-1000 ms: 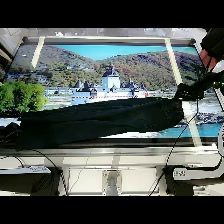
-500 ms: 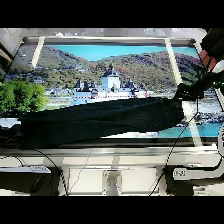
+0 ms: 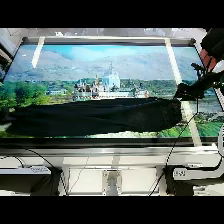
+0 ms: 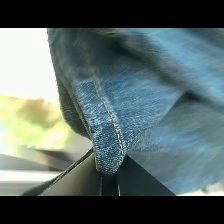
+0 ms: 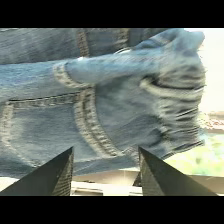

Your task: Fold the clothes and pants, and hang the long-sleeved shirts on hangers.

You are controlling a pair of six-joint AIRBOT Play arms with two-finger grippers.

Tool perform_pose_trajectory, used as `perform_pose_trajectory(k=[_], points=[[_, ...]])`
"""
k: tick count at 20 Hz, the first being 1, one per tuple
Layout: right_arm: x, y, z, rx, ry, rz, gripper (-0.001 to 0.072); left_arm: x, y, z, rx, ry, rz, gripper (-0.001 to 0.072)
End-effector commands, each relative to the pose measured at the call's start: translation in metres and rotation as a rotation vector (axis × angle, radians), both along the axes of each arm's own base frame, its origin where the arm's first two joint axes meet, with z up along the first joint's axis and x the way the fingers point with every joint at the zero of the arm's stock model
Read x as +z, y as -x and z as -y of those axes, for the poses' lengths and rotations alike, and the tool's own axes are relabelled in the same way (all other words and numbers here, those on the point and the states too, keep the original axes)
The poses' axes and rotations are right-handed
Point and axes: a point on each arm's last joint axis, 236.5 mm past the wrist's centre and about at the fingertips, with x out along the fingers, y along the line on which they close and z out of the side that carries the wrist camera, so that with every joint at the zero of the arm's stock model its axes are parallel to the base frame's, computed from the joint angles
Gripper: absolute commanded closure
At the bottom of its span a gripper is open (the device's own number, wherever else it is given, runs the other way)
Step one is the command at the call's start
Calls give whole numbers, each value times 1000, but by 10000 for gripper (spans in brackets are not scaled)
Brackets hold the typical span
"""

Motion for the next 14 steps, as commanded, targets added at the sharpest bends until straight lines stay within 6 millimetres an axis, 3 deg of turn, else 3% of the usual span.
perform_pose_trajectory(k=[1,4,7,11,14], points=[[1,-7,2,13,11,34,266,92,-36,42,-51,-11,166,680],[2,-17,5,3,23,73,266,116,-42,107,-187,-13,166,680],[2,-24,7,-5,32,104,266,119,-56,184,-303,32,135,680],[3,-30,9,14,45,133,266,110,-73,312,-536,51,171,680],[4,-32,11,10,51,144,266,89,-73,406,-660,80,184,679]])
